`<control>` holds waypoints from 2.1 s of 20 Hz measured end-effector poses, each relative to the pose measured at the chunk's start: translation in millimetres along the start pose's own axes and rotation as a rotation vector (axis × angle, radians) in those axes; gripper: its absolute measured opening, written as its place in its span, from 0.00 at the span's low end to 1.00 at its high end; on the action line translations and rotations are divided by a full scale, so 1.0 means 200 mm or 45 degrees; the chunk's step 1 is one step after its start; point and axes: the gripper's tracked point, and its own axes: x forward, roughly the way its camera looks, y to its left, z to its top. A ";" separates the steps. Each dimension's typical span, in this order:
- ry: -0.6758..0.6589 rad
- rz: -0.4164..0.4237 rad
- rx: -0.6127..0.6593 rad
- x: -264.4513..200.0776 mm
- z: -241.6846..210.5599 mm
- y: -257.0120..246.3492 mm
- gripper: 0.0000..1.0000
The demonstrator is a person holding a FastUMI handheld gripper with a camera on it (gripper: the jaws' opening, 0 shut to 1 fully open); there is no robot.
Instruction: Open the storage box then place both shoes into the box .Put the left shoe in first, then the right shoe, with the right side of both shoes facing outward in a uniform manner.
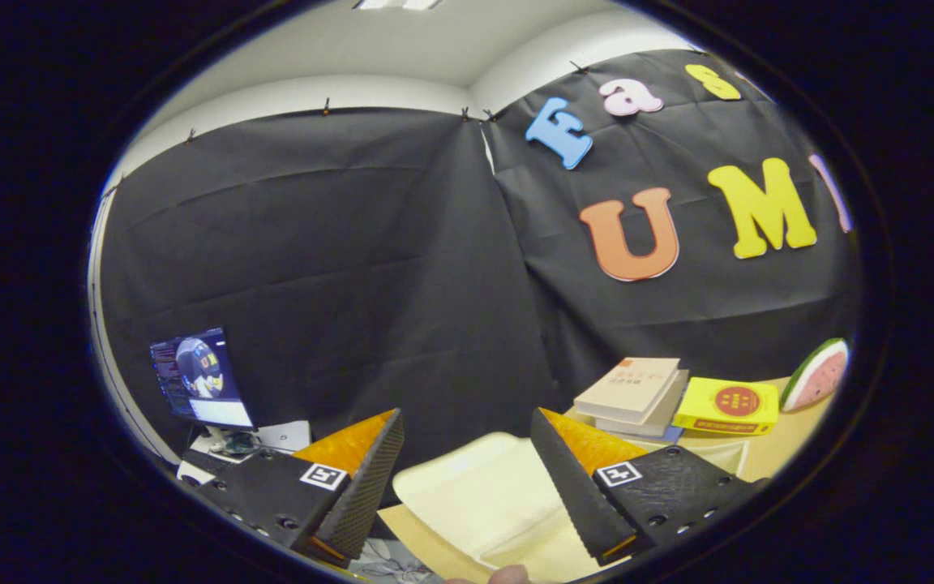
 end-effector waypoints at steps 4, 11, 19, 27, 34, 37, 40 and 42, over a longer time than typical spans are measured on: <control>-0.061 -0.160 -0.059 -0.24 0.02 -0.30 0.96; -0.062 -0.494 -0.085 -0.89 -0.06 -0.97 0.95; 0.031 -0.915 -0.105 -1.55 -0.24 -1.74 0.95; 0.414 -1.045 0.204 -1.63 -0.84 -2.16 0.96; 0.587 -1.035 0.384 -1.59 -1.12 -2.26 0.80; 0.592 -1.004 0.516 -1.55 -1.15 -2.24 0.53; 0.539 -1.018 0.601 -1.56 -1.14 -2.25 0.16; 0.499 -1.003 0.678 -1.55 -1.13 -2.22 0.00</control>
